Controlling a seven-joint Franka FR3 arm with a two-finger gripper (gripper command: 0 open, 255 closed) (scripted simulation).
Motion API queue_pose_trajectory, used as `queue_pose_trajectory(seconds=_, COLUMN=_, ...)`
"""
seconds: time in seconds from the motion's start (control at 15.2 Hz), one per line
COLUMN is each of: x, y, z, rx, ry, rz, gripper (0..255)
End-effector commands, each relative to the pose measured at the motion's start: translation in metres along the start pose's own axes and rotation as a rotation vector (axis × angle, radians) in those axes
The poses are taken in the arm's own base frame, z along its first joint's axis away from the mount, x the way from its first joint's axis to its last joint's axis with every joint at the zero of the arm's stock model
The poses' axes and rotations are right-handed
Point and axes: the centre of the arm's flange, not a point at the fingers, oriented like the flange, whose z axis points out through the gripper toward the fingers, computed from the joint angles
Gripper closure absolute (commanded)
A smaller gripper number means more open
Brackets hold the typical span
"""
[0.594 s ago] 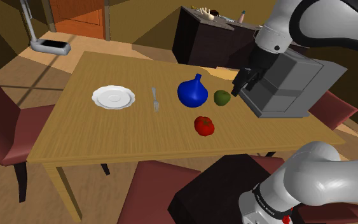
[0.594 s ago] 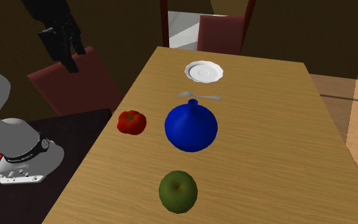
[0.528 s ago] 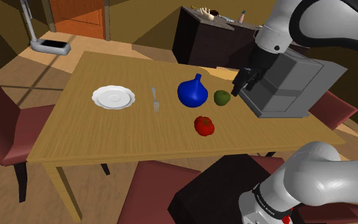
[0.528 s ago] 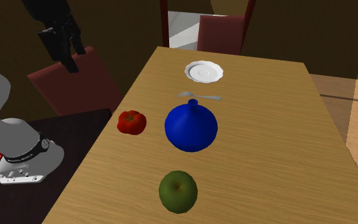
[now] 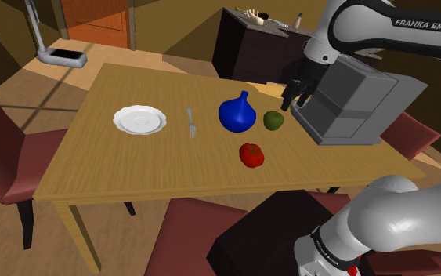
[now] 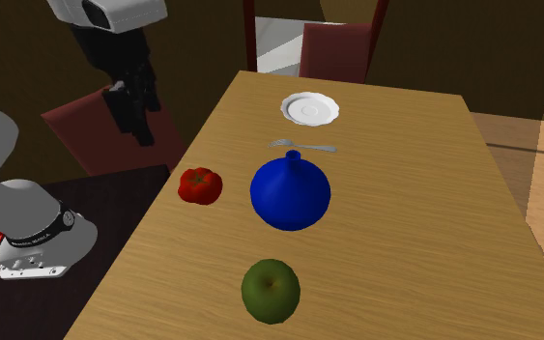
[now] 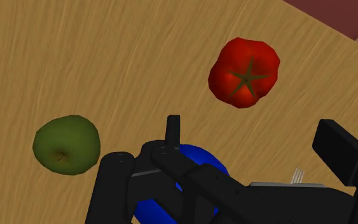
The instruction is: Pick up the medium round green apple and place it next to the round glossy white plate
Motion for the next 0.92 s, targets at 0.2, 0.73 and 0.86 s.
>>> queue_pose_trajectory(seconds=0.2, x=0.043, y=0.053, z=0.025, rx=0.015, ry=-0.03, rz=0.008, gripper=0)
queue_pose_trajectory(seconds=0.73, x=0.109, y=0.135, z=0.065, rx=0.041, ry=-0.077, rz=0.021, gripper=0)
queue_pose_trajectory(seconds=0.86, x=0.125, y=0.155, z=0.076, rx=0.048, ry=-0.089, rz=0.025, gripper=0)
